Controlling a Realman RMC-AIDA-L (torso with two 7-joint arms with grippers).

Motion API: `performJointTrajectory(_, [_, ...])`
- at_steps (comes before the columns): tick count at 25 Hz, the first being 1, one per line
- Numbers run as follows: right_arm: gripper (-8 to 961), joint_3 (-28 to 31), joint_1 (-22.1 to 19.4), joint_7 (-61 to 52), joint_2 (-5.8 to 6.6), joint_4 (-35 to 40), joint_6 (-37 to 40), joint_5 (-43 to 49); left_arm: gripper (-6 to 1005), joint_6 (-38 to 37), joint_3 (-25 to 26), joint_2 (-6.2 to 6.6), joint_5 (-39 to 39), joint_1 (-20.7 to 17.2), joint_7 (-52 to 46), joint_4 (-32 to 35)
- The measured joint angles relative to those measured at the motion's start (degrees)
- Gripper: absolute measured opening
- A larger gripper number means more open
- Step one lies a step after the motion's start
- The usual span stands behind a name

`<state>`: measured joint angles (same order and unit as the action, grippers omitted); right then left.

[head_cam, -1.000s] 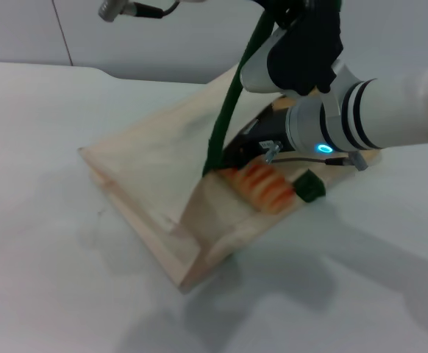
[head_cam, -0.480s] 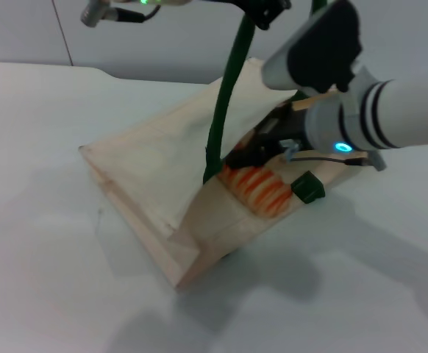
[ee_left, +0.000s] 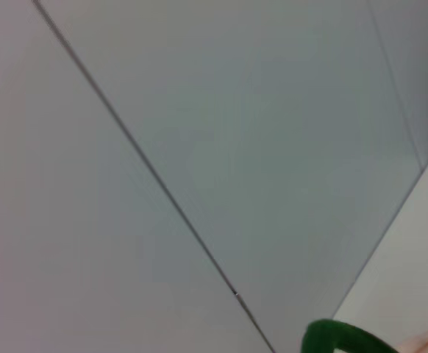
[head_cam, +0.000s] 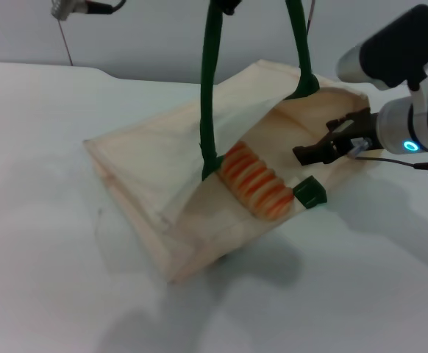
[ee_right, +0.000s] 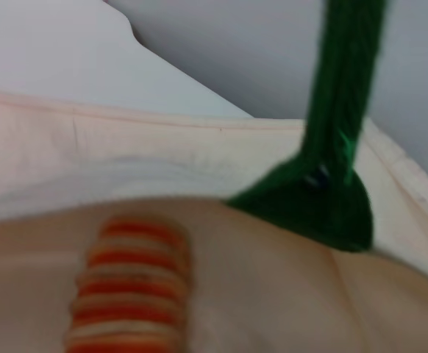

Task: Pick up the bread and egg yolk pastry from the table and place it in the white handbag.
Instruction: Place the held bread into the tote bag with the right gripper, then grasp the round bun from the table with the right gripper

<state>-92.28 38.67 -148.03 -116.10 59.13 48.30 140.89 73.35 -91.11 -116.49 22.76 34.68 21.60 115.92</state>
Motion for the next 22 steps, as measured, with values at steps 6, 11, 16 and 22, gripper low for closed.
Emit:
performJointTrajectory(6, [825, 2.0, -1.8, 0.0, 0.00, 0.5, 1.1, 1.3, 122, -0.4, 0.8, 0.04, -2.0, -1.6, -1.2, -0.1])
performJointTrajectory(11, [824, 2.4, -2.7, -0.1, -0.08, 2.3, 3.9, 1.6, 122, -0.6, 0.8, 0.03, -4.5, -2.6, -2.5, -0.1])
performJointTrajectory(16, [822, 1.7, -4.7, -0.1, -0.26, 6.1, 5.5, 1.6, 122, -1.2, 0.9, 0.04, -5.2, -3.1, -2.9, -0.1])
performJointTrajectory(22, [821, 3.5, -6.1, -0.1, -0.20, 8.4, 5.0, 1.9, 122, -1.3, 0.9, 0.04, -5.3, -3.4, -3.0, -0.2])
